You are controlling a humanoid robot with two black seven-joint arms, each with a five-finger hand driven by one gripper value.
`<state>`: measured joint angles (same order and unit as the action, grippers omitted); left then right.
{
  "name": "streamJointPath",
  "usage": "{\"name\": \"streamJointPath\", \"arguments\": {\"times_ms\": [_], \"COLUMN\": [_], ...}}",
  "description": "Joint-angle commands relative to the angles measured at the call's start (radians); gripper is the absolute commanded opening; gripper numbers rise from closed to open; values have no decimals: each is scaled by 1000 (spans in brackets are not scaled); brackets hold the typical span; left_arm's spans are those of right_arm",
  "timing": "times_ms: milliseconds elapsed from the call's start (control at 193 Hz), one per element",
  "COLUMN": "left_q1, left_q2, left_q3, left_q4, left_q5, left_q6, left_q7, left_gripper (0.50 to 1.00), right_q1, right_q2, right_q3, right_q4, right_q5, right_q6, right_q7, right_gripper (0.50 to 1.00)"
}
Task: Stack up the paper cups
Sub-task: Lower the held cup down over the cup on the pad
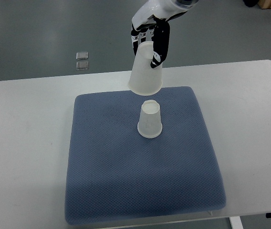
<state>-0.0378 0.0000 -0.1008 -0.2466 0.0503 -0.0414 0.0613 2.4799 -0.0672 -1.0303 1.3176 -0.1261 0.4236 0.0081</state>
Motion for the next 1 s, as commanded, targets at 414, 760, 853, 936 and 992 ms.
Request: {"name": "streamJointPath", "arguments": {"times_ms": [414, 760, 853, 936, 992], "left_q1": [1, 4, 4, 4, 4], "left_q2": [0, 0, 0, 0, 0], "left_q3": [-4, -4, -4, -4, -4], "left_q4": [3, 4, 4, 4, 4], "left_q5": [-1, -1, -1, -1, -1], "left_q6": [2, 2, 2, 2, 2], "left_q7": [0, 0, 0, 0, 0], "left_gripper": [1000, 1000, 1000, 1000, 1000], "right_q1": [-160, -214, -220, -225, -228], "right_q2": [64, 64, 64, 64, 64], "right_q3": [7, -11, -30, -30, -30], "right_q4": [-38, -46, -50, -50, -52], "right_q5": [-6, -21, -38, -38, -38], "right_q6": [-85, -120, -121, -121, -124], "right_q7": [0, -7, -5, -7, -7], "right_gripper": [633, 637, 637, 637, 637]}}
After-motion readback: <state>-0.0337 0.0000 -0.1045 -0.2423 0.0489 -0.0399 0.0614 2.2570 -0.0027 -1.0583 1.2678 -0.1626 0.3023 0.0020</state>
